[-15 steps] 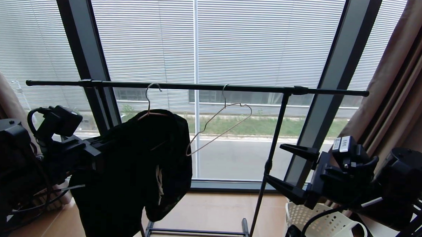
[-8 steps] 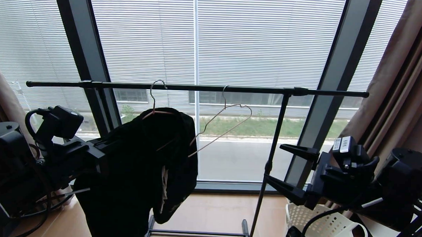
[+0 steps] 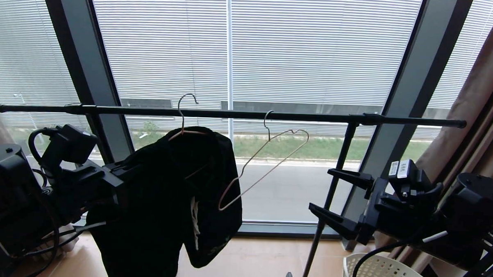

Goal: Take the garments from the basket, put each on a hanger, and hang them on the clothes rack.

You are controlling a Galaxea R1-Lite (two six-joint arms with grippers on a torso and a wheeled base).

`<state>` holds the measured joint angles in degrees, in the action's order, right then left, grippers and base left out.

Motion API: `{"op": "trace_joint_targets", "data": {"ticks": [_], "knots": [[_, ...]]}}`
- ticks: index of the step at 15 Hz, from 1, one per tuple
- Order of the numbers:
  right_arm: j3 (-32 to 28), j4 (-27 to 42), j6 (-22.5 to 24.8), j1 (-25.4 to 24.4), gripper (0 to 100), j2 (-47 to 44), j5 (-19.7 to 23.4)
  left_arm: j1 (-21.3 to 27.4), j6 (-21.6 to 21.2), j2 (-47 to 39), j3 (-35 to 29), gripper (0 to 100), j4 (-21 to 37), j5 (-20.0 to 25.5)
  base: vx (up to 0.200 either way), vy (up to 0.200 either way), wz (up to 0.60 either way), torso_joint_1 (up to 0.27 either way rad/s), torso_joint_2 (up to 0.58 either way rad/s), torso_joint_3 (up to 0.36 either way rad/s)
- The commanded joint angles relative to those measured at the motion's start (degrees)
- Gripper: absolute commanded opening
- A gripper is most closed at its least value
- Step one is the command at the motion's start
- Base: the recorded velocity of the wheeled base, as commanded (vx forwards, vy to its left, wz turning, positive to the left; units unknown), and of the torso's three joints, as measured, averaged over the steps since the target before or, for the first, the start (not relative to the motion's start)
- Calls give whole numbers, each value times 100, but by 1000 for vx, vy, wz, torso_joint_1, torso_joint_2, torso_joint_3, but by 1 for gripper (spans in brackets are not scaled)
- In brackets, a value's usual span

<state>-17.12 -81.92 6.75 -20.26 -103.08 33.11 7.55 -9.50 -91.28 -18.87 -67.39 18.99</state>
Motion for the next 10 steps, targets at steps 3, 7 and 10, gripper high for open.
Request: {"op": "trace_joint_targets", "data": {"ticks": [3,7,10], "knots": [[-2,1,10,-4,100,-10,3,98,97,-4,-38,0,-2,-1,0,0,0,0,0,0],[-2,1,10,-13,100,-10,3,291,361,-21,-20,0,-2,-1,0,0,0,0,0,0],[6,1,10,-22,100,-19,3,326,361,-302,-64,0,-46,-1,0,0,0,0,0,0]]}}
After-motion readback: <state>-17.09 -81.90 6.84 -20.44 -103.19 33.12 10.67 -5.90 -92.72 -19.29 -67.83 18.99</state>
